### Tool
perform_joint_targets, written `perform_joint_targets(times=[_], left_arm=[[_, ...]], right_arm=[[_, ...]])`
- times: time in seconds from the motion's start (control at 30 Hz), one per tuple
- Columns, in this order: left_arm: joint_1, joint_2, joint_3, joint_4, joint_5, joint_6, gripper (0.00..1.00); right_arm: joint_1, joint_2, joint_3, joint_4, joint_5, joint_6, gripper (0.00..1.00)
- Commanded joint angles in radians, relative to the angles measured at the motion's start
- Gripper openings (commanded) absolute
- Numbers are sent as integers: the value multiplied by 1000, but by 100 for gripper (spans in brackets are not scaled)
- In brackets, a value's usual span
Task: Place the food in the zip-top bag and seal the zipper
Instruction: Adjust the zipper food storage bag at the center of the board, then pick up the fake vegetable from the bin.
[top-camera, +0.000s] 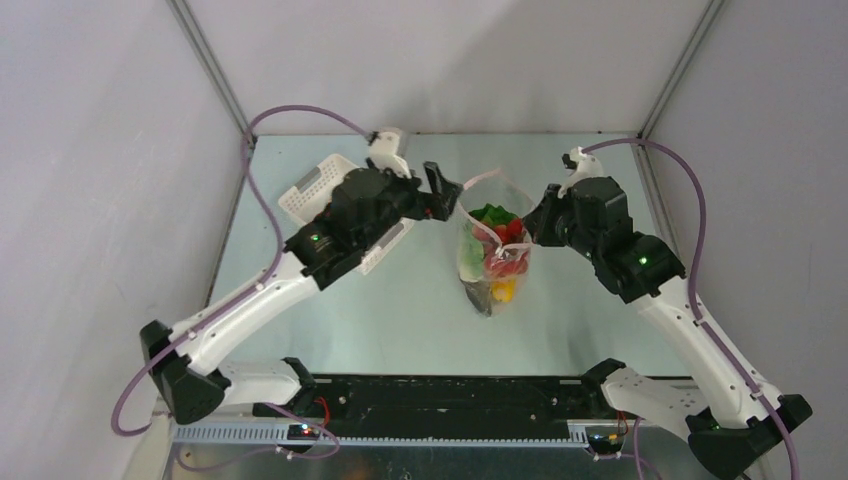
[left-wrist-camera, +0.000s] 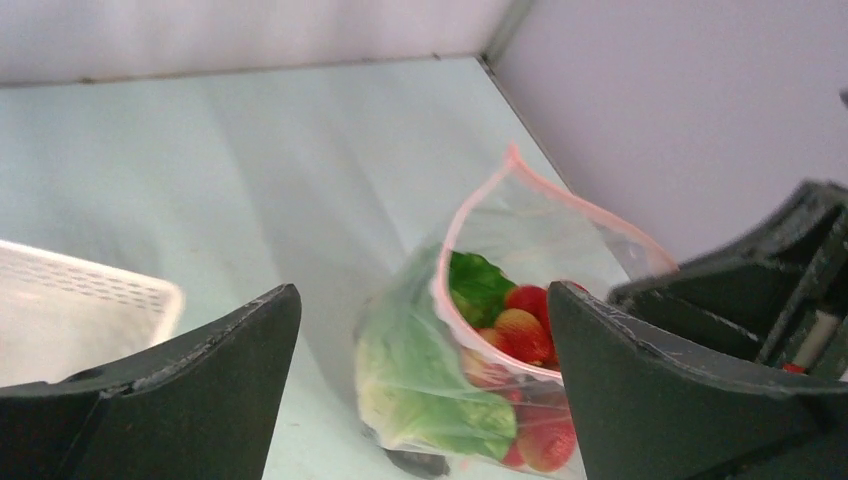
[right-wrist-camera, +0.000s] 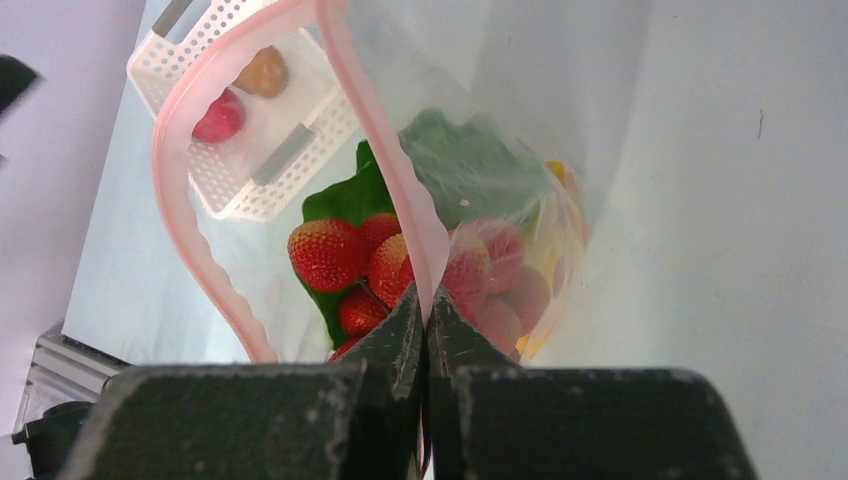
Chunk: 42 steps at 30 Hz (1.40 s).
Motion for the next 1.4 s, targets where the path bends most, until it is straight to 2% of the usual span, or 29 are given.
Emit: perform_joint_targets(times=[0.0, 0.17, 0.3, 0.43, 0.57, 0.77, 1.07, 1.23, 1.37], left_arm=[[109, -119, -9, -28, -126, 16, 100], [337, -84, -21, -90, -119, -60, 100], [505, 71, 51, -181, -7, -123, 100], [598, 245, 129, -259, 58, -183, 100], [624, 402, 175, -255, 28, -224, 100], [631, 538, 228, -308, -10, -350, 100], [630, 616, 211, -305, -142, -543, 100], [634, 649, 195, -264, -161, -607, 99], [636, 683, 206, -258, -175, -649, 95]], right_arm=[[-12, -25, 0, 90, 11, 9, 3], [-29, -26, -6, 85, -12, -4, 3], [-43, -42, -17, 86, -28, -22, 3], [-65, -62, -42, 106, -44, -34, 4], [-93, -57, -44, 107, -75, -35, 4], [-120, -37, -51, 113, -145, -44, 4], [-153, -23, -55, 112, -172, -58, 4], [-172, -16, -55, 111, -186, -60, 4], [-186, -5, -56, 110, -206, -60, 4]])
